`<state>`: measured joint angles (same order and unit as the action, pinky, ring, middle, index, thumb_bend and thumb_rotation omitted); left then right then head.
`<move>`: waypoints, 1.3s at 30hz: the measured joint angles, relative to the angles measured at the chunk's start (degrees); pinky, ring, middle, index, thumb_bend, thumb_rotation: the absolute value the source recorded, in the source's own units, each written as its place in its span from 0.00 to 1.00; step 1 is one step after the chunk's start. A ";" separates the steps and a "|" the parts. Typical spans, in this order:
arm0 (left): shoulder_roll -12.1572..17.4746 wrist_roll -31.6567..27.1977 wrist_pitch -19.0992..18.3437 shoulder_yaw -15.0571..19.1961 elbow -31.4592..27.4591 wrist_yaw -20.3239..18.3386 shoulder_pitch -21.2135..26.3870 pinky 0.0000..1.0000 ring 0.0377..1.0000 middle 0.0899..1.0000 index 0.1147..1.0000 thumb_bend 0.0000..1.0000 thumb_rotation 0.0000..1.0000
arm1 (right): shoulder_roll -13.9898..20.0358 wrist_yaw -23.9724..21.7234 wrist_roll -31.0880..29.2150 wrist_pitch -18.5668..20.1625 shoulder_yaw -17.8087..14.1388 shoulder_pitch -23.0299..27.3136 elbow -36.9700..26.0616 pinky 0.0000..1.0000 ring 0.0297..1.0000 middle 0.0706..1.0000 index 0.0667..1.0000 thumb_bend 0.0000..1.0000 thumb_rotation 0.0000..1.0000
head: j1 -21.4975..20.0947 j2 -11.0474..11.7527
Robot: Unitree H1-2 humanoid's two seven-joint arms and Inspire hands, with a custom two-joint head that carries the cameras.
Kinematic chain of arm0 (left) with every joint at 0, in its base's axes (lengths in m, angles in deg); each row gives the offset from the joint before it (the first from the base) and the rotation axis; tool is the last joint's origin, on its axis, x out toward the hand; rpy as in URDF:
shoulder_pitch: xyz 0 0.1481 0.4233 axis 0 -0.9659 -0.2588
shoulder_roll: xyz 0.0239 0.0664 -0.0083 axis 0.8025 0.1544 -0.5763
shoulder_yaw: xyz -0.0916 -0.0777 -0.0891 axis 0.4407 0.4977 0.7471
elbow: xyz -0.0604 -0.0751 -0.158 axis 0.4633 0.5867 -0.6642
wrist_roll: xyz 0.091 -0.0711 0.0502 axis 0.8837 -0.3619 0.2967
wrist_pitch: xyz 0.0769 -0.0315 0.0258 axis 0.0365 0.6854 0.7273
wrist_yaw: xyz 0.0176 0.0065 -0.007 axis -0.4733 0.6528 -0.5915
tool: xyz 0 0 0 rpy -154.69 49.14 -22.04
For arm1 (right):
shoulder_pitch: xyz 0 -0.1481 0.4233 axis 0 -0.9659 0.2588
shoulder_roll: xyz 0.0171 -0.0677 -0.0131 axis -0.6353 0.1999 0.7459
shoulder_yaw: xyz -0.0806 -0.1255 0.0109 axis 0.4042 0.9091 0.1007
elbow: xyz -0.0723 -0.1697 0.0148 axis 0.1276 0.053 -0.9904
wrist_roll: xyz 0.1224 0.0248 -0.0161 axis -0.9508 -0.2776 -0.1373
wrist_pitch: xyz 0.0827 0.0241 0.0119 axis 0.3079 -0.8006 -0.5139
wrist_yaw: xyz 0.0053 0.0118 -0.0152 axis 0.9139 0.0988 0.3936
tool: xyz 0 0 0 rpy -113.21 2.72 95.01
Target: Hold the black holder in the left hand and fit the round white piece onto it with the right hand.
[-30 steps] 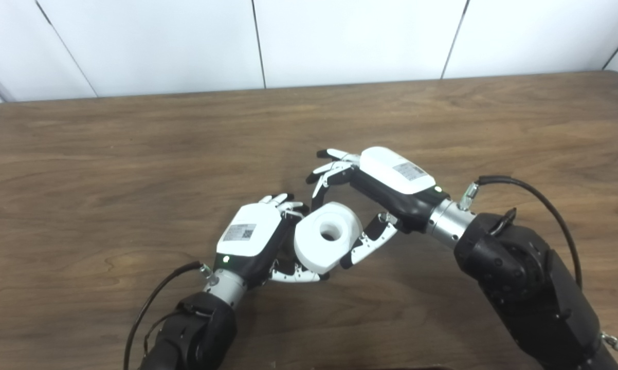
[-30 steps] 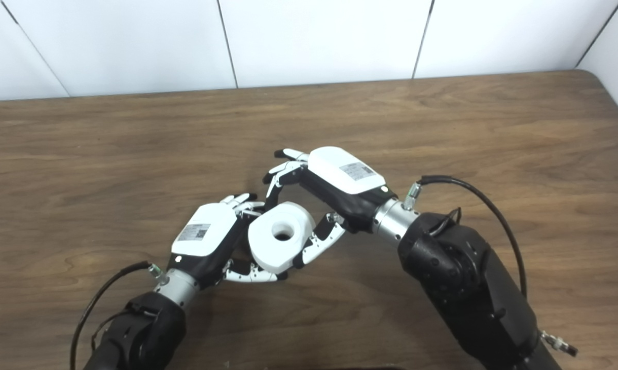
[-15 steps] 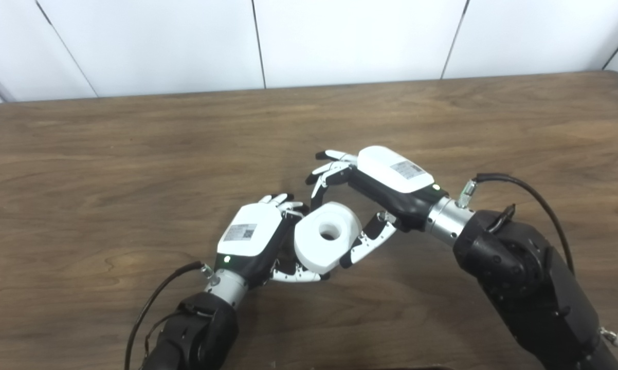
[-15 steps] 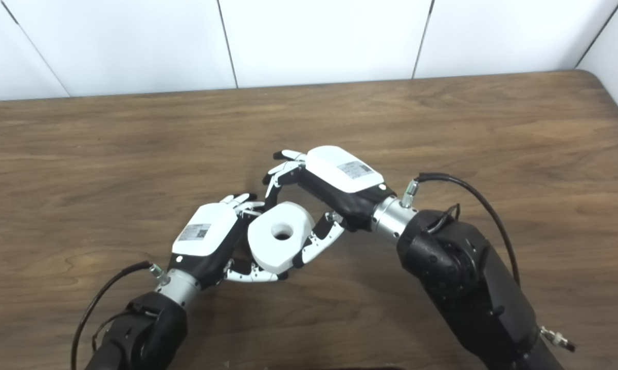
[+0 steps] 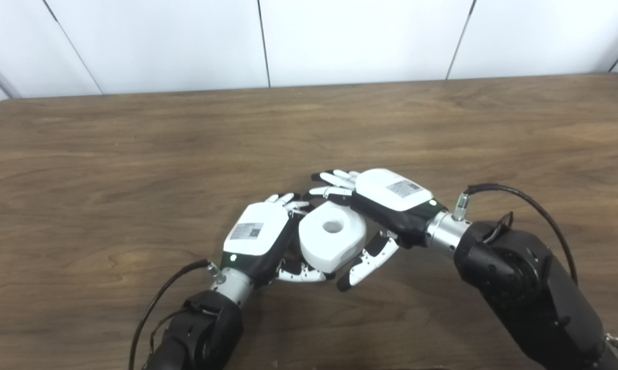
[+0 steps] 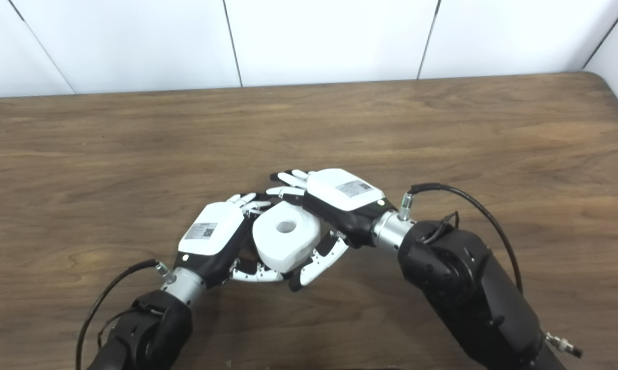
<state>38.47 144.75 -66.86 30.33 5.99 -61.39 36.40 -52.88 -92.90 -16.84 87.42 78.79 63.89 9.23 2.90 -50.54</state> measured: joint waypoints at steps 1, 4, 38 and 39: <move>-0.02 0.12 -0.09 0.00 -0.15 -0.42 0.07 0.95 0.93 0.80 0.42 0.52 0.05 | -0.05 0.00 0.16 0.00 -0.05 -0.03 0.00 0.99 1.00 1.00 0.89 1.00 0.44 | 0.00 0.00; -0.02 0.20 -0.11 0.00 -0.19 -0.85 0.29 0.95 0.92 0.80 0.42 0.52 0.05 | -0.08 -0.02 0.26 0.00 -0.34 -0.17 0.02 1.00 1.00 1.00 0.89 1.00 0.43 | -0.09 0.09; -0.52 0.35 -0.07 -0.45 0.70 -0.80 1.03 0.95 0.92 0.80 0.42 0.52 0.05 | -0.12 -4.27 -5.61 6.78 -7.45 4.92 -2.35 0.95 1.00 0.99 0.95 1.00 0.44 | 0.44 0.70; -0.52 0.35 -0.07 -0.50 0.76 -0.80 1.10 0.94 0.92 0.80 0.42 0.52 0.05 | -0.09 -4.27 -5.68 6.96 -7.48 5.03 -2.42 0.94 1.00 0.99 0.95 1.00 0.44 | 0.44 0.70</move>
<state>37.95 145.09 -66.93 29.83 6.75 -62.19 37.50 -52.96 -97.17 -22.52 94.38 71.31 68.92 6.81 3.34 -49.83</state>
